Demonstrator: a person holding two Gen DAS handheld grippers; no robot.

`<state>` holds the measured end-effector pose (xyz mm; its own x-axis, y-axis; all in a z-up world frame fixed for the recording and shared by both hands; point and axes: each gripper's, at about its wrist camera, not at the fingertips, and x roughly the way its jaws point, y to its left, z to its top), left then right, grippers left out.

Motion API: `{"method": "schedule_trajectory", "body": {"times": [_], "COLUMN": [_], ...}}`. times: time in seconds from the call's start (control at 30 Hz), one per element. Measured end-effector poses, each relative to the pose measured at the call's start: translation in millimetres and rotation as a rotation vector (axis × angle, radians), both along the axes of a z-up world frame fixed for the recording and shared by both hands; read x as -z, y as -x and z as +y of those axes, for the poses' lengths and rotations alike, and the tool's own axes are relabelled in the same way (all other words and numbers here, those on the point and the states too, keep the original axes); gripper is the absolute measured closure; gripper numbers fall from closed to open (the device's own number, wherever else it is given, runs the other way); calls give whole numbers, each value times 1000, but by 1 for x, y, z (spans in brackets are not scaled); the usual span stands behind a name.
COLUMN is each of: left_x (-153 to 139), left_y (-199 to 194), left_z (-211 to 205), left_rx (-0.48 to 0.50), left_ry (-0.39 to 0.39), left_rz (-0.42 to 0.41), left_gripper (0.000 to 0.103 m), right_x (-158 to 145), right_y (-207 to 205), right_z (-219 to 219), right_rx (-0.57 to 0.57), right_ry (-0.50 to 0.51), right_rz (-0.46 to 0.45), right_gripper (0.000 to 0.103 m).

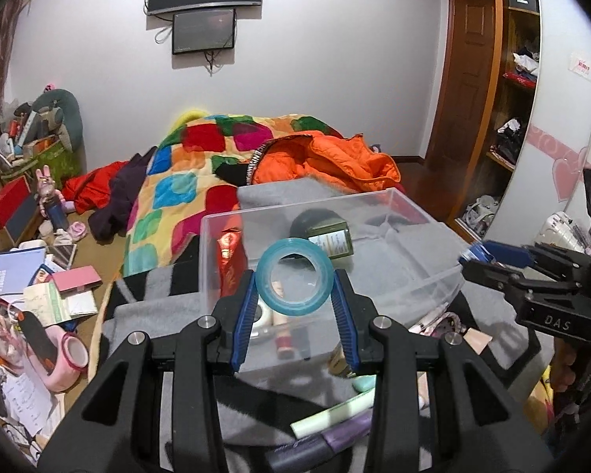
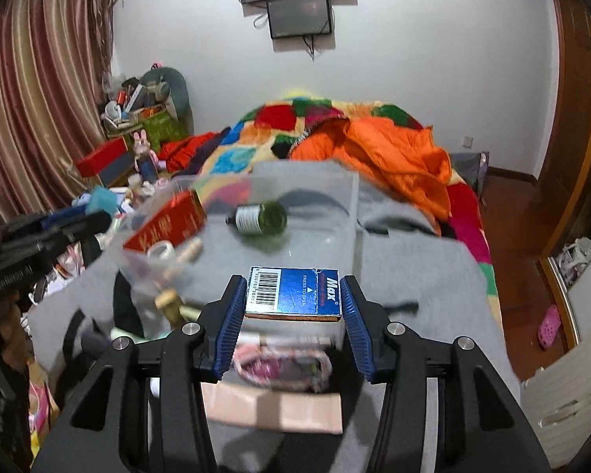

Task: Organize objects
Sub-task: 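Grasp the blue Max box with the right gripper while the left drops the teal tape into the clear box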

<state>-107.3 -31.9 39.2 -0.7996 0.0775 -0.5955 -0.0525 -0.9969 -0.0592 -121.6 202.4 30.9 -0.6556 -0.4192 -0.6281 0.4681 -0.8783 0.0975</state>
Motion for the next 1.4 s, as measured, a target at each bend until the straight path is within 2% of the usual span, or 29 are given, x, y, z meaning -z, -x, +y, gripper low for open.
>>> {"method": "schedule_trajectory", "body": {"times": [0.23, 0.53, 0.77, 1.13, 1.27, 1.4], "left_x": [15, 37, 47, 48, 45, 37], "left_y": [23, 52, 67, 74, 68, 58], "left_z": [6, 7, 7, 15, 14, 15], "left_rx": [42, 72, 84, 105, 101, 83], "left_ry": [-8, -49, -99, -92, -87, -62], "left_rz": [-70, -173, -219, -230, -215, -181], "left_gripper": [65, 65, 65, 65, 61, 49], "right_x": [-5, 20, 25, 28, 25, 19], "right_y": [24, 48, 51, 52, 51, 46], "right_z": [-21, -41, -48, -53, -50, -44], "right_rx": [-3, 2, 4, 9, 0, 8], "right_ry": [15, -7, -24, -60, -39, -25], "right_rz": [-1, -96, -98, -90, -97, -78], "right_gripper": [58, 58, 58, 57, 46, 38]}}
